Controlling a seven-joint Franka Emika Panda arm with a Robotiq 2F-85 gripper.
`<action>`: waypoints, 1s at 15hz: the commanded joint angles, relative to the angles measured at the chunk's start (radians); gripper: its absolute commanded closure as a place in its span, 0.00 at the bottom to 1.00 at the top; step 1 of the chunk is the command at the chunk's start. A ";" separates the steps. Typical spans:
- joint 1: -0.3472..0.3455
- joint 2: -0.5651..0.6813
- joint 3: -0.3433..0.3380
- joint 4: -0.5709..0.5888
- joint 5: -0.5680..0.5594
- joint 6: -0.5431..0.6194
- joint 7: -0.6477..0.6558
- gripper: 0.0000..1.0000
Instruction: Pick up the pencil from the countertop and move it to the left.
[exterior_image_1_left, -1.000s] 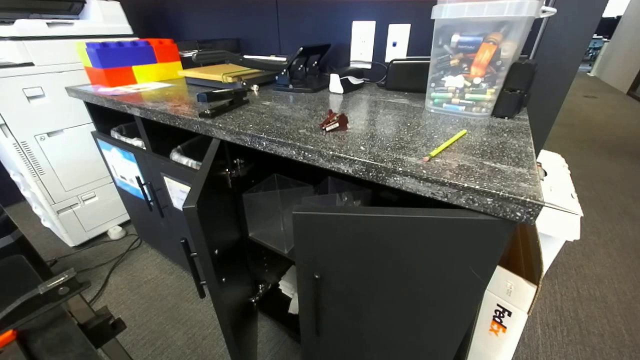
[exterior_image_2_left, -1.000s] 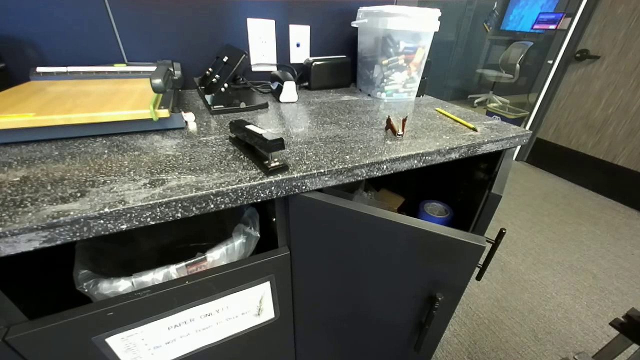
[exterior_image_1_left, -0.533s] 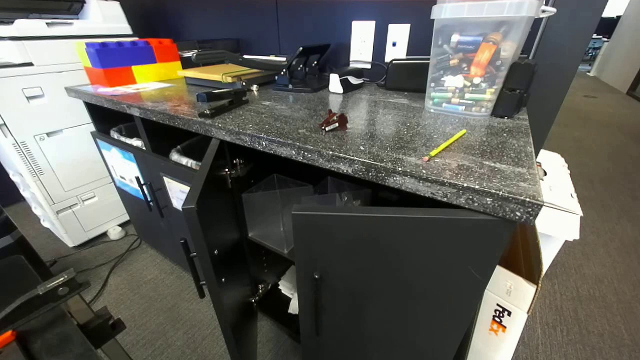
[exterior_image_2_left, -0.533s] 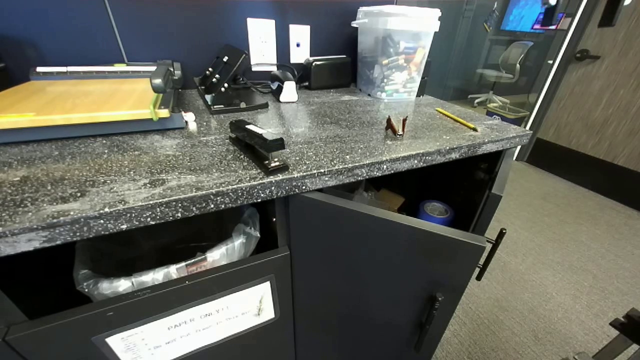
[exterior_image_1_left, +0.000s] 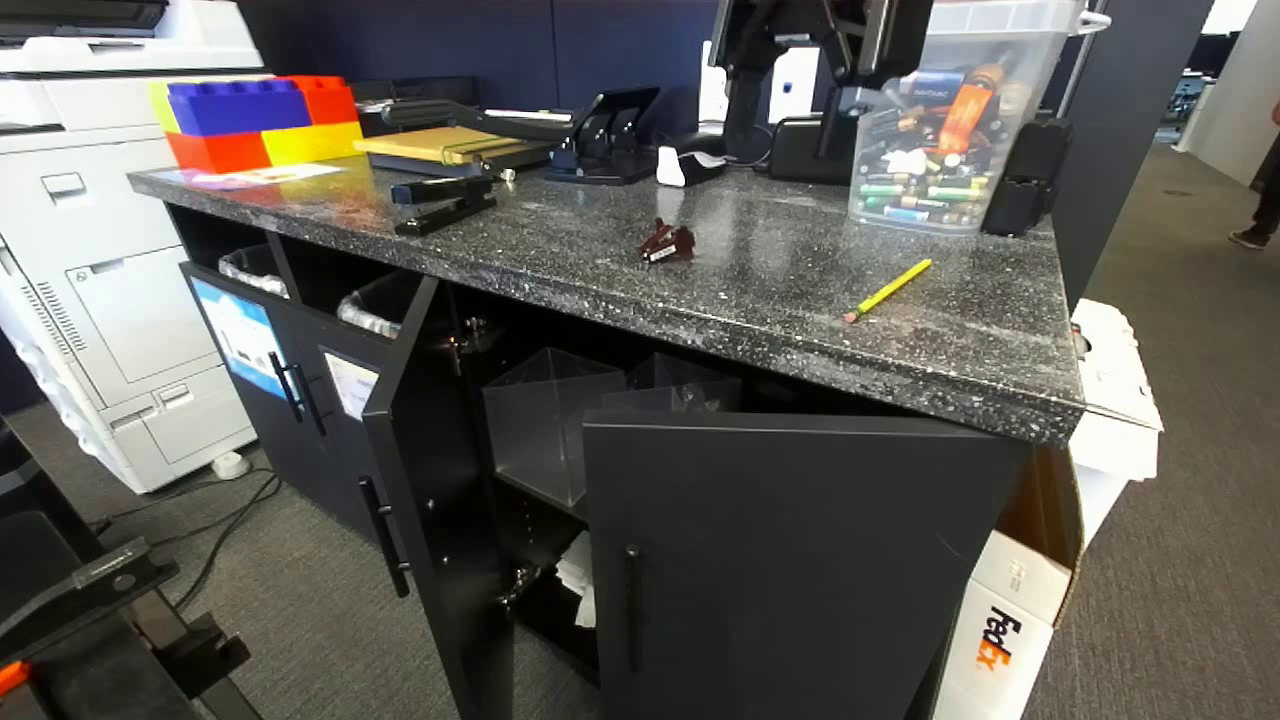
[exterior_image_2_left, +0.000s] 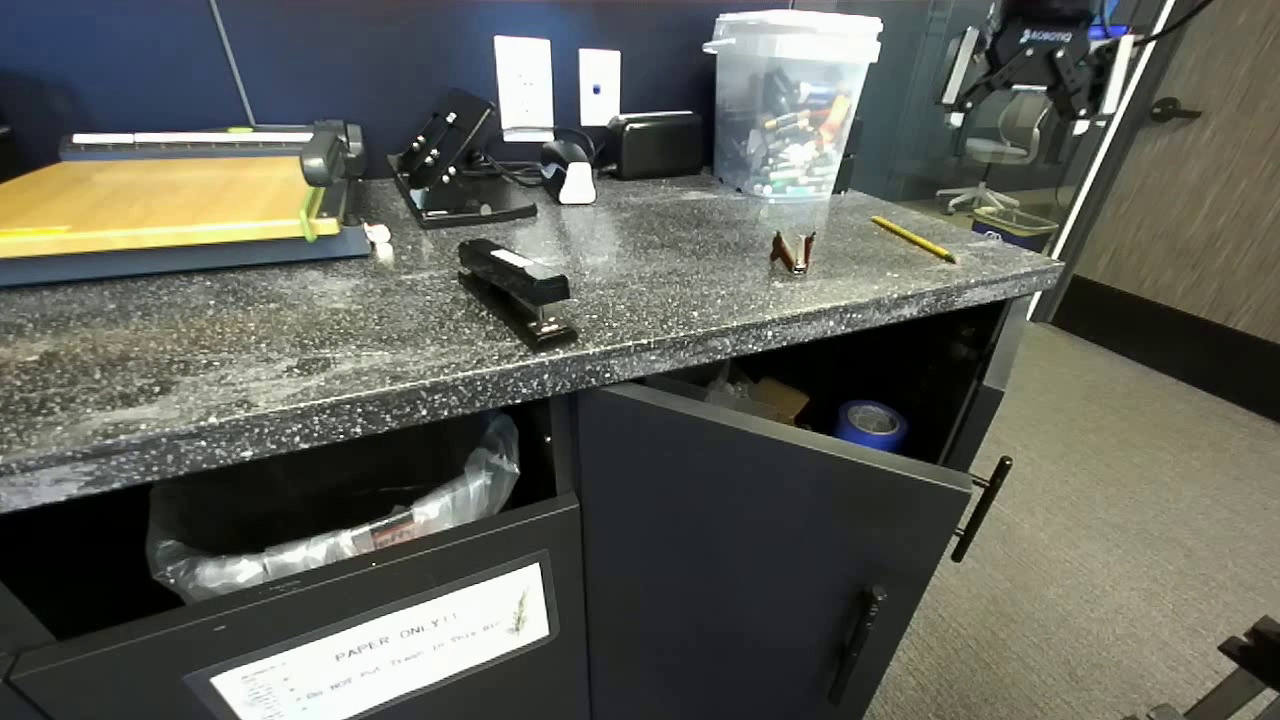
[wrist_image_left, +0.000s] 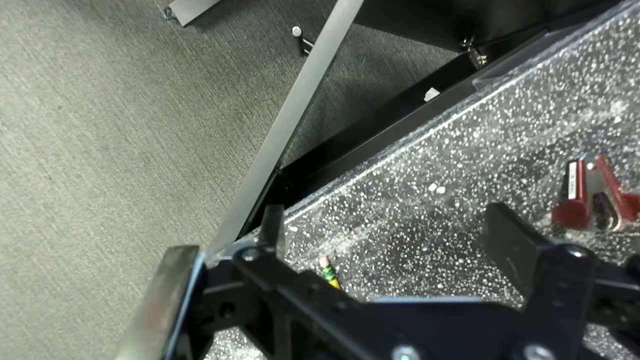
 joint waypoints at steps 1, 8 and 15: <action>-0.004 0.171 -0.024 0.246 0.029 -0.040 0.072 0.00; -0.050 0.401 -0.017 0.554 0.086 -0.060 0.214 0.00; -0.076 0.553 -0.018 0.729 0.066 -0.048 0.304 0.00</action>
